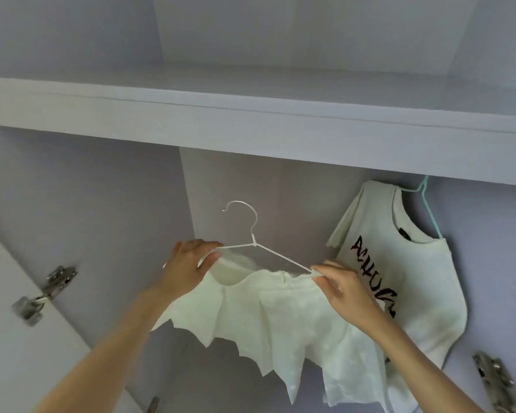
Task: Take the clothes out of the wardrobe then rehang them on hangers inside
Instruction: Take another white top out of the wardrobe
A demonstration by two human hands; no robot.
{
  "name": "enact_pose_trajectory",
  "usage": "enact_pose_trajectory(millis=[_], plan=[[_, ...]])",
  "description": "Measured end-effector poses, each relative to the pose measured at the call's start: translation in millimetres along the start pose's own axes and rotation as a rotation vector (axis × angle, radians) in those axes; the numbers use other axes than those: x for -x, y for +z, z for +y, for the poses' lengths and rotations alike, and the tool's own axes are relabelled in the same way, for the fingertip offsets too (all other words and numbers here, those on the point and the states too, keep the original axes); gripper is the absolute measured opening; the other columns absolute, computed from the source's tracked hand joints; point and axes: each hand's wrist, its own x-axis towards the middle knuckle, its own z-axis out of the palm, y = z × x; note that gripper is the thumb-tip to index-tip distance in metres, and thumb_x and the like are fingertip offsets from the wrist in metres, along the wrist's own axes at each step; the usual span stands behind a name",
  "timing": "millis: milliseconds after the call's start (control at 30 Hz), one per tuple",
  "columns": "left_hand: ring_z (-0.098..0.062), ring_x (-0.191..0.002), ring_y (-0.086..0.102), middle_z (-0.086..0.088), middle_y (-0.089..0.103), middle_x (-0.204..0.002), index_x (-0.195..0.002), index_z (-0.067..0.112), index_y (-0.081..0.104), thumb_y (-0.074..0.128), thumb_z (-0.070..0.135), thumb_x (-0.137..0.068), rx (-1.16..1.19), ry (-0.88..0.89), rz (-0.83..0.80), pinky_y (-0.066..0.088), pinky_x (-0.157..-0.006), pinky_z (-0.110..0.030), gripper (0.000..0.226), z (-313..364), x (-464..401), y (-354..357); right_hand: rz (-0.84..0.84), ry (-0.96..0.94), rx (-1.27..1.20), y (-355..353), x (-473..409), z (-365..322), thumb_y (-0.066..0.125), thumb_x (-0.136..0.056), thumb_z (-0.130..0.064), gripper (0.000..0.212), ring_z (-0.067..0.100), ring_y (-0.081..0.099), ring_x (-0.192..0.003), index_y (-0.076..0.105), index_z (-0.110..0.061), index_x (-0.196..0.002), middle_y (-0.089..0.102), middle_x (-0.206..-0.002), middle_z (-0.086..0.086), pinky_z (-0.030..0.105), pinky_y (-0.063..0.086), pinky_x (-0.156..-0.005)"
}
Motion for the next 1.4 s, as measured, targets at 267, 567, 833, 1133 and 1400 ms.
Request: enact_pose_trajectory(millis=[267, 567, 833, 1133, 1400], plan=[[-0.006, -0.067, 0.047, 0.020, 0.052, -0.065, -0.077, 0.029, 0.053, 0.030, 0.055, -0.084, 0.150, -0.151, 0.151, 0.039, -0.067, -0.028, 0.035, -49, 108, -6, -0.127, 0.132, -0.236, 75, 8, -15, 0.067, -0.084, -0.013, 0.018, 0.009, 0.064, -0.088, 0.072, -0.028, -0.094, 0.065, -0.085, -0.030, 0.032, 0.050, -0.079], [-0.024, -0.068, 0.054, 0.005, 0.063, -0.071, -0.081, 0.030, 0.057, 0.022, 0.039, -0.089, -0.126, -0.412, 0.326, 0.028, -0.067, -0.033, 0.037, -45, 208, -2, -0.348, -0.070, -0.527, 122, 24, -78, 0.056, -0.082, -0.025, 0.027, -0.006, 0.057, -0.101, 0.062, -0.033, -0.107, 0.065, -0.105, -0.019, 0.005, 0.040, -0.086], [-0.017, -0.073, 0.042, 0.006, 0.055, -0.074, -0.085, 0.017, 0.066, 0.027, 0.038, -0.090, -0.215, -0.742, 0.462, 0.018, -0.069, -0.032, 0.045, -20, 290, -19, -0.425, -0.310, -0.643, 122, 41, -95, 0.053, -0.088, -0.035, 0.030, 0.005, 0.058, -0.107, 0.058, -0.037, -0.118, 0.059, -0.120, -0.026, 0.019, 0.043, -0.093], [-0.010, -0.073, 0.040, 0.008, 0.057, -0.075, -0.080, 0.018, 0.065, 0.031, 0.032, -0.090, -0.312, -0.853, 0.671, 0.016, -0.068, -0.028, 0.038, 20, 390, -44, -0.635, -0.486, -0.429, 146, 60, -157, 0.053, -0.077, -0.060, 0.060, -0.002, 0.048, -0.113, 0.058, -0.023, -0.124, 0.051, -0.125, -0.020, 0.008, 0.028, -0.101], [-0.009, -0.076, 0.044, 0.012, 0.053, -0.075, -0.080, 0.031, 0.053, 0.036, 0.036, -0.090, -0.284, -1.046, 0.837, 0.021, -0.071, -0.030, 0.020, 59, 508, -58, -0.838, -0.774, -0.223, 194, 114, -259, 0.047, -0.094, -0.029, 0.022, 0.020, 0.049, -0.077, 0.053, -0.014, -0.079, 0.048, -0.077, -0.006, 0.025, 0.028, -0.065]])
